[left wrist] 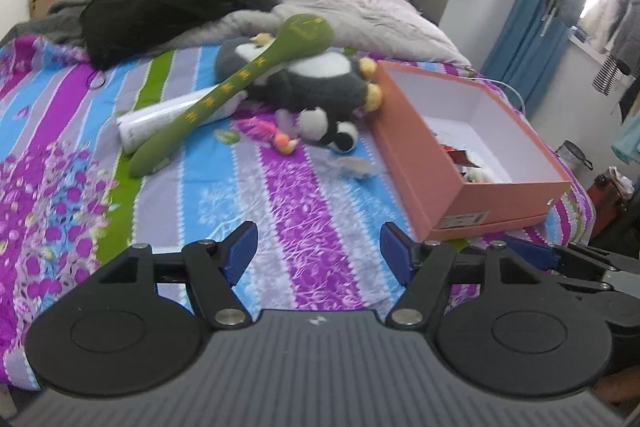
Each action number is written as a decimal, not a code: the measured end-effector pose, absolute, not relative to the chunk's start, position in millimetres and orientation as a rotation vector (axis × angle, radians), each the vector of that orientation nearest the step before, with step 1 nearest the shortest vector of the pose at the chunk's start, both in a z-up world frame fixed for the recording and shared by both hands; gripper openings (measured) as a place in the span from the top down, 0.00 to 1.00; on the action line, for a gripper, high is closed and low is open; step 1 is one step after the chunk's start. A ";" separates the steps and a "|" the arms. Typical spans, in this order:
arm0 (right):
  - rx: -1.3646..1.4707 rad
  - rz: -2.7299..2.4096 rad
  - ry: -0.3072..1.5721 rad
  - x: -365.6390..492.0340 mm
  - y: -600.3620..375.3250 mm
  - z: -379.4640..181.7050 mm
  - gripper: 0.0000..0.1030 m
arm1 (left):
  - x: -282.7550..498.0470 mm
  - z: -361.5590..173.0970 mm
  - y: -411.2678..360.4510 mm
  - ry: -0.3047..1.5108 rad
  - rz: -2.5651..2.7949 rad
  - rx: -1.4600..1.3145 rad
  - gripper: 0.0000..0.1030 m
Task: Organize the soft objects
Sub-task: 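Withdraw both grippers from the box back toward the pile, then grasp the pink feather toy with the left gripper while the right gripper grasps the clear plastic bag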
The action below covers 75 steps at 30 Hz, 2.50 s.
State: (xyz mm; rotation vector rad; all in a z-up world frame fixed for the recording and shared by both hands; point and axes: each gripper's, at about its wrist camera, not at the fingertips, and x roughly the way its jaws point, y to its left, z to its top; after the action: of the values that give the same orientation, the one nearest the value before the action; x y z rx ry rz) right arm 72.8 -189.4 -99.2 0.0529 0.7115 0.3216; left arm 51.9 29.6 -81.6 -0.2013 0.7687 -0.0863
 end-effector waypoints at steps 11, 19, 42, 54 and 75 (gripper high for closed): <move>0.025 0.318 0.746 107.7 -170.7 -124.8 0.52 | 95.5 -110.9 37.0 0.822 -0.080 -0.208 0.29; -0.010 0.356 0.745 149.6 -151.4 -141.7 0.52 | 141.0 -138.9 55.3 0.848 -0.040 -0.204 0.29; -0.359 0.305 0.723 239.7 -108.5 -193.8 0.52 | 281.2 -206.2 77.1 0.834 -0.076 -0.435 0.29; -0.452 0.330 0.750 275.6 -103.3 -214.7 0.52 | 335.7 -233.6 80.0 0.859 -0.062 -0.478 0.31; -0.384 0.372 0.757 275.4 -111.2 -217.9 0.78 | 336.6 -239.3 75.6 0.878 -0.102 -0.504 0.84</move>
State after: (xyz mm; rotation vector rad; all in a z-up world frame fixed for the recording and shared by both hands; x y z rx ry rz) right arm 275.4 -111.2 -217.9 -0.3837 0.7575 0.3716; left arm 336.6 75.6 -239.3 -0.5044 0.8783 -0.1020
